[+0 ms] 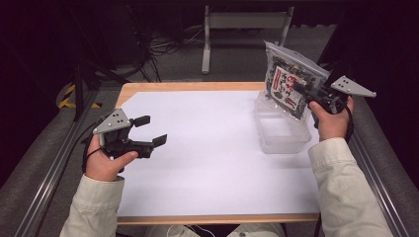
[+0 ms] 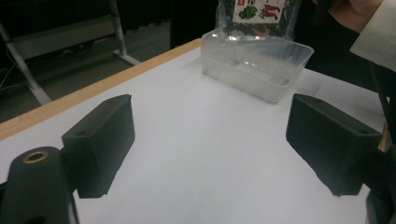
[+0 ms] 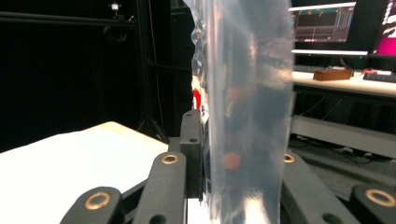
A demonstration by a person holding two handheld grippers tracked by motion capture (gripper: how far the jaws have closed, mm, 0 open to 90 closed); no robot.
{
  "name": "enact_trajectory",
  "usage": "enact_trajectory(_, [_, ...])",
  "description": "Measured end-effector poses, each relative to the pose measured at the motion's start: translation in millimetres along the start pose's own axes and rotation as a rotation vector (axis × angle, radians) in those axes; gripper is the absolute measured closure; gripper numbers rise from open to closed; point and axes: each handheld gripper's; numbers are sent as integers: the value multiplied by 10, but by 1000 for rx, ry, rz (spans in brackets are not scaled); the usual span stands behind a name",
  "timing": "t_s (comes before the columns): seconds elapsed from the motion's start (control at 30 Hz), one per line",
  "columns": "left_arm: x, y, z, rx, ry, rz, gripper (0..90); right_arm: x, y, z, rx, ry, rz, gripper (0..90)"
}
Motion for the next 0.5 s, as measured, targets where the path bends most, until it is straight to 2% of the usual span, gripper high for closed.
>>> enact_trajectory(0.17, [22,-3,-1,7,8,4,172,-5,13,-101,-7,-7,3,755])
enact_trajectory(0.5, [33,-20,-13,12,29,23,178,18,53,-293,-39,14,11,754])
Point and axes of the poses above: each handheld gripper's, and its own axes: x roughly backward along the jaws, z roughly out of its top, y roughly to its right, and after that the axes turned 15 degrees about -z, right-handed
